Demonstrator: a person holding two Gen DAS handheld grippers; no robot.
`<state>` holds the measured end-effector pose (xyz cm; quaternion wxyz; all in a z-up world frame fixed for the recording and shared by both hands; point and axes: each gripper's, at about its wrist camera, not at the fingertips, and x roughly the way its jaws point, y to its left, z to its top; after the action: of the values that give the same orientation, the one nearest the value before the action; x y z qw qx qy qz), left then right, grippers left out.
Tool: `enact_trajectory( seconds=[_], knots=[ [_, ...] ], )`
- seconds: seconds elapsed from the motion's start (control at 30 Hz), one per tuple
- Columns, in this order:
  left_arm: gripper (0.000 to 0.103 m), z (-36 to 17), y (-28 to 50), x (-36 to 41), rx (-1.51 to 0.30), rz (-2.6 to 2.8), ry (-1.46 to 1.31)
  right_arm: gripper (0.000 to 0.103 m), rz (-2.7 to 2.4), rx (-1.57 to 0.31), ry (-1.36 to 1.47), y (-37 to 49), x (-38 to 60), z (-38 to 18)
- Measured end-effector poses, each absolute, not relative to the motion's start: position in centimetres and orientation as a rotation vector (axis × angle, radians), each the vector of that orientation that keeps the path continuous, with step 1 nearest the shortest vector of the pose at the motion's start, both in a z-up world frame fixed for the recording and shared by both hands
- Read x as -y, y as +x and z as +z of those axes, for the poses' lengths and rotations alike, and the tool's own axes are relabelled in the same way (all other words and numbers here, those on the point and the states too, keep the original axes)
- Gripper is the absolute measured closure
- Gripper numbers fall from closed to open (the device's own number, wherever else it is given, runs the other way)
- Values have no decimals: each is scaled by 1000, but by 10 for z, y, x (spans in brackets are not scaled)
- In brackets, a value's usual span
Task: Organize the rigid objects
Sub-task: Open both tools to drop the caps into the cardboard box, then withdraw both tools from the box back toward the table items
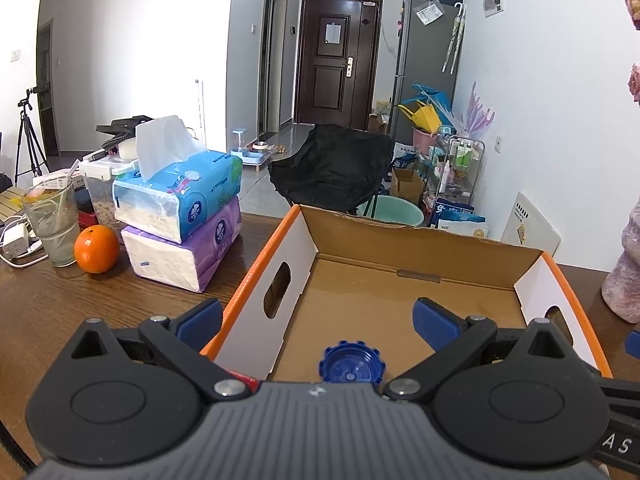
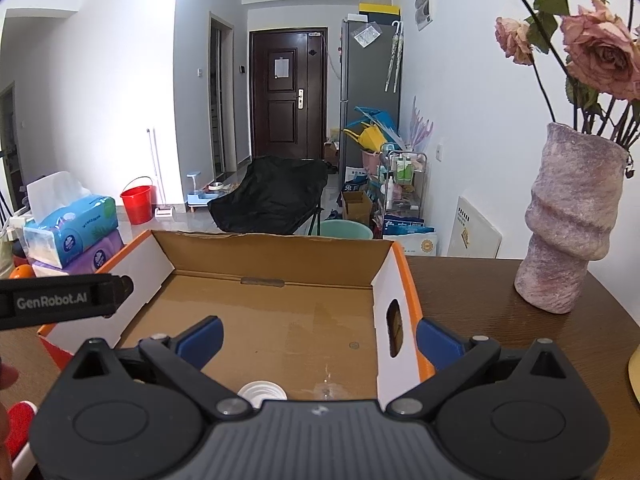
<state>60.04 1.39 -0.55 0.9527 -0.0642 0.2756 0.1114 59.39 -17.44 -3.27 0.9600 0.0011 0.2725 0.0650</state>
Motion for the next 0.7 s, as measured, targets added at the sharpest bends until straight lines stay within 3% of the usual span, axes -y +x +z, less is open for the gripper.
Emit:
enact_trajectory(
  seconds=[0.7],
  knots=[
    [0, 6, 538, -27, -547, 223, -140, 0, 121, -511, 11, 532, 189, -17]
  ],
)
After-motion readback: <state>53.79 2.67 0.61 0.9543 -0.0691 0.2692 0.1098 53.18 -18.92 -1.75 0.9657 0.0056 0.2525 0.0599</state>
